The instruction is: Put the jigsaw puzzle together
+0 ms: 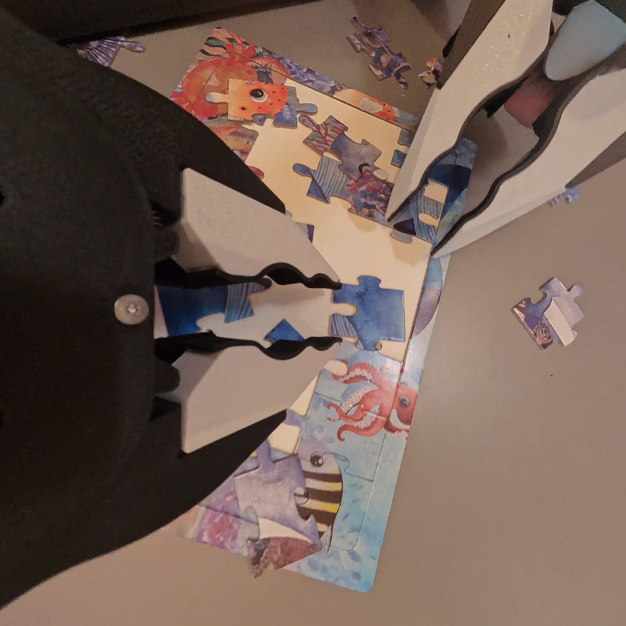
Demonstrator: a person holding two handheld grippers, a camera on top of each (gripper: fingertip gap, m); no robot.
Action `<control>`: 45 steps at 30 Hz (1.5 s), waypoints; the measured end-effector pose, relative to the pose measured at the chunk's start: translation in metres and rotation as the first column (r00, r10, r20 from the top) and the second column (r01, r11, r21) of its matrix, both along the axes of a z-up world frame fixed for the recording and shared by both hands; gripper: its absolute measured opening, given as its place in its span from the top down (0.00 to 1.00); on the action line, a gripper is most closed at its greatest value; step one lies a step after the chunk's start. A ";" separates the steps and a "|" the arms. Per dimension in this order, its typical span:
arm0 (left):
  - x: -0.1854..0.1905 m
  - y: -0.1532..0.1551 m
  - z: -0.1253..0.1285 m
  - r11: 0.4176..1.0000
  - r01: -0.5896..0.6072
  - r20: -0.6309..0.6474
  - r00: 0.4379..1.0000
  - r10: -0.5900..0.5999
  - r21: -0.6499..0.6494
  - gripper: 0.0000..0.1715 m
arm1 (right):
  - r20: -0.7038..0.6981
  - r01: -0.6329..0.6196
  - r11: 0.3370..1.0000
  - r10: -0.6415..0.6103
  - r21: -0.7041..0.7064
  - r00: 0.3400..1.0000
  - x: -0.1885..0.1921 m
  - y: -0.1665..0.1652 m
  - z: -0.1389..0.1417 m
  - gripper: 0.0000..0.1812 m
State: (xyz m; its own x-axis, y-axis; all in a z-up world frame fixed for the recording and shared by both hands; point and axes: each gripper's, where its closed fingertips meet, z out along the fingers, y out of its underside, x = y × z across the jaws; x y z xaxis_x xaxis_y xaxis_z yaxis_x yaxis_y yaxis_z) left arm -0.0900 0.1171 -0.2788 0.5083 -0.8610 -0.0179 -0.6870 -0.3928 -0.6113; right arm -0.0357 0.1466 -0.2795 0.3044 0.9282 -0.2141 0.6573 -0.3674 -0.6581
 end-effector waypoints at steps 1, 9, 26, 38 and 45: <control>-0.001 0.000 -0.002 1.000 -0.002 -0.006 1.000 0.002 -0.006 0.81 | 0.005 -0.017 1.000 0.017 -0.012 1.000 -0.003 -0.005 -0.001 0.87; -0.004 -0.001 -0.005 1.000 -0.004 -0.025 1.000 0.004 -0.010 0.81 | 0.001 -0.063 0.998 0.063 -0.025 0.998 -0.017 -0.021 -0.002 0.87; -0.009 0.009 -0.004 0.999 -0.041 -0.034 0.999 0.042 0.028 0.78 | 0.040 -0.018 0.990 0.012 0.139 0.999 -0.019 -0.003 -0.001 0.92; -0.001 0.017 -0.006 0.996 -0.052 -0.037 0.998 0.055 0.073 0.72 | 0.054 -0.065 0.992 0.059 0.112 0.997 -0.015 -0.008 -0.005 0.94; 0.003 0.018 -0.006 0.995 -0.052 -0.031 0.998 0.054 0.079 0.73 | 0.083 -0.051 0.980 0.036 0.190 0.996 -0.013 0.000 -0.004 0.94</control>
State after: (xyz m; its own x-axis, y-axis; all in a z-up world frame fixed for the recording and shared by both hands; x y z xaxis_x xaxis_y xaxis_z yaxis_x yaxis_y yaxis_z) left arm -0.0867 0.1353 -0.2853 0.5511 -0.8282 -0.1018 -0.6867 -0.3808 -0.6192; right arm -0.0483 0.1469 -0.2838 0.2717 0.9623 -0.0079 0.7221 -0.2093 -0.6593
